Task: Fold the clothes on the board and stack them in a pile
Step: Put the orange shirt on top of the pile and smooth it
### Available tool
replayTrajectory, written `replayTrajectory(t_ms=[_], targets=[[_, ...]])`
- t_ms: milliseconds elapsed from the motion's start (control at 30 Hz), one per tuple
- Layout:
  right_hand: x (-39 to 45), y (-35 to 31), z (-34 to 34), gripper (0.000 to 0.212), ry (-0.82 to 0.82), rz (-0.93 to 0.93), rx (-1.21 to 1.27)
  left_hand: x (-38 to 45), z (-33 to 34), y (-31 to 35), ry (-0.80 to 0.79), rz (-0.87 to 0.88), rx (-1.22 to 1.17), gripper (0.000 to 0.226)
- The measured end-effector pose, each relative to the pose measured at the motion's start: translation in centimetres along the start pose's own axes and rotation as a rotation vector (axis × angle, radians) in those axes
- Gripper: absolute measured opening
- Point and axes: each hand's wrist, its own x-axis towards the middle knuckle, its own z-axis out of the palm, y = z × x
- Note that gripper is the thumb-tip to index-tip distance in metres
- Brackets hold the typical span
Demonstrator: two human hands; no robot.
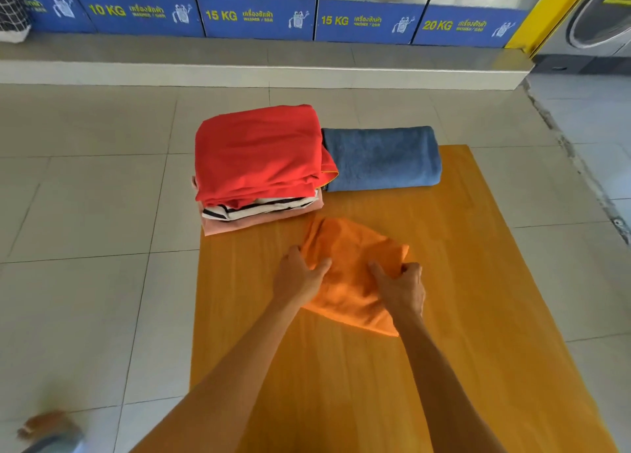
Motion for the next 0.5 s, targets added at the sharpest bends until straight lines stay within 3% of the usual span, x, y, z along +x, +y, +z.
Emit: replayTrajectory(t_ms=[100, 167, 267, 367, 500], targets=[[-1.8, 1.4, -0.8, 0.051, -0.104, 0.166, 0.188, -2.1, -1.2, -3.1, -0.031, -0.067, -0.032, 0.061], [-3.3, 1.9, -1.4, 0.035, -0.26, 0.237, 0.333, -3.9, -2.0, -4.6, -0.101, -0.161, -0.123, 0.067], [-5.9, 2.3, -2.0, 0.02, -0.44, 0.291, 0.584, -6.0, -2.9, -6.8, -0.104, -0.238, -0.236, 0.057], [-7.0, 3.2, -1.6, 0.03, -0.515, 0.145, 0.589, -7.1, -3.4, -8.5, -0.041, -0.297, -0.354, 0.074], [-7.7, 3.6, -0.2, 0.045, -0.652, 0.031, 0.352, -8.0, -4.2, -9.1, 0.047, -0.364, -0.485, 0.078]])
